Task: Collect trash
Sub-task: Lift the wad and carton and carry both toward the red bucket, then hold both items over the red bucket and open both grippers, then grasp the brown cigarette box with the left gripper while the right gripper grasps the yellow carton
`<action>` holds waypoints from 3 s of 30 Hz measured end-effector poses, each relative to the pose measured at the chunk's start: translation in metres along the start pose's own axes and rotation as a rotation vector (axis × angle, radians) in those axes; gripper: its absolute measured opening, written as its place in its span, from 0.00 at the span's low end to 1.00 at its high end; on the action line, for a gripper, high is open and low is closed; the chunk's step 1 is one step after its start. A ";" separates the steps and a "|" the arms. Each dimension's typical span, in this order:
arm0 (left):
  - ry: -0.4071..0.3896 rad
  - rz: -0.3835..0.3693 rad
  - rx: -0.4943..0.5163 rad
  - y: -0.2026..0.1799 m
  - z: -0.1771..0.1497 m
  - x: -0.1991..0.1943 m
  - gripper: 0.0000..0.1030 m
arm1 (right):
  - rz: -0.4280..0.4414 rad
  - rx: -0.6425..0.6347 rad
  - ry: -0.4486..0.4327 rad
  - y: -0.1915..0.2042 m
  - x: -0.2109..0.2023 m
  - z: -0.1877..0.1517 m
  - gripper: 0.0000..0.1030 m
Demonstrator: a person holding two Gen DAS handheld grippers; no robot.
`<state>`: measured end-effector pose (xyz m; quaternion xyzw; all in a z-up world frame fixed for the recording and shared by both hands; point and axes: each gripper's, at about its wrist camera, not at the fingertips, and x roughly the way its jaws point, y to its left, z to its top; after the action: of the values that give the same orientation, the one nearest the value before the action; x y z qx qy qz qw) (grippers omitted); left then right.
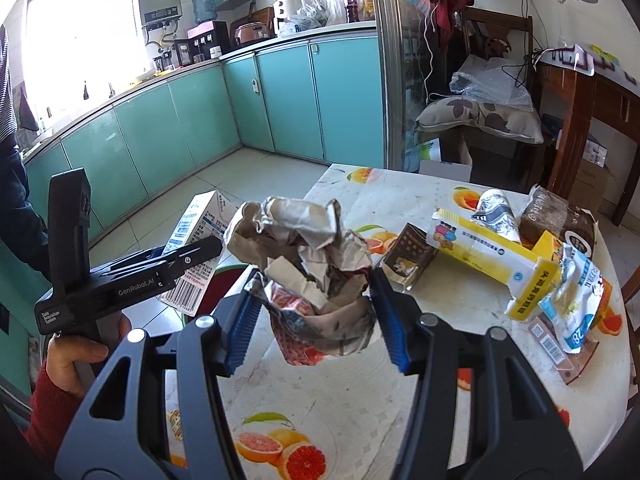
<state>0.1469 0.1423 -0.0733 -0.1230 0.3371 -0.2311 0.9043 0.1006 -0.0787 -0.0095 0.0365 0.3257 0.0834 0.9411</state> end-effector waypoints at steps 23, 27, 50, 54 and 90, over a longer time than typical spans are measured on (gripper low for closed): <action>0.061 0.204 -0.135 0.101 -0.012 0.018 0.49 | 0.103 -0.080 0.071 0.063 0.079 0.023 0.51; 0.089 0.234 -0.137 0.111 -0.016 0.023 0.49 | 0.147 -0.073 0.098 0.072 0.098 0.034 0.51; 0.155 0.286 -0.187 0.136 -0.014 0.044 0.49 | 0.272 0.005 0.317 0.111 0.208 0.050 0.51; 0.163 0.287 -0.194 0.138 -0.015 0.048 0.49 | 0.259 -0.009 0.316 0.115 0.212 0.051 0.51; 0.031 0.140 -0.083 0.021 0.009 0.016 0.88 | -0.256 -0.189 0.186 -0.083 0.047 0.025 0.76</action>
<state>0.1705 0.1529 -0.0831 -0.1328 0.3679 -0.1549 0.9072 0.1638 -0.1521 -0.0289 -0.1017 0.4042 -0.0037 0.9090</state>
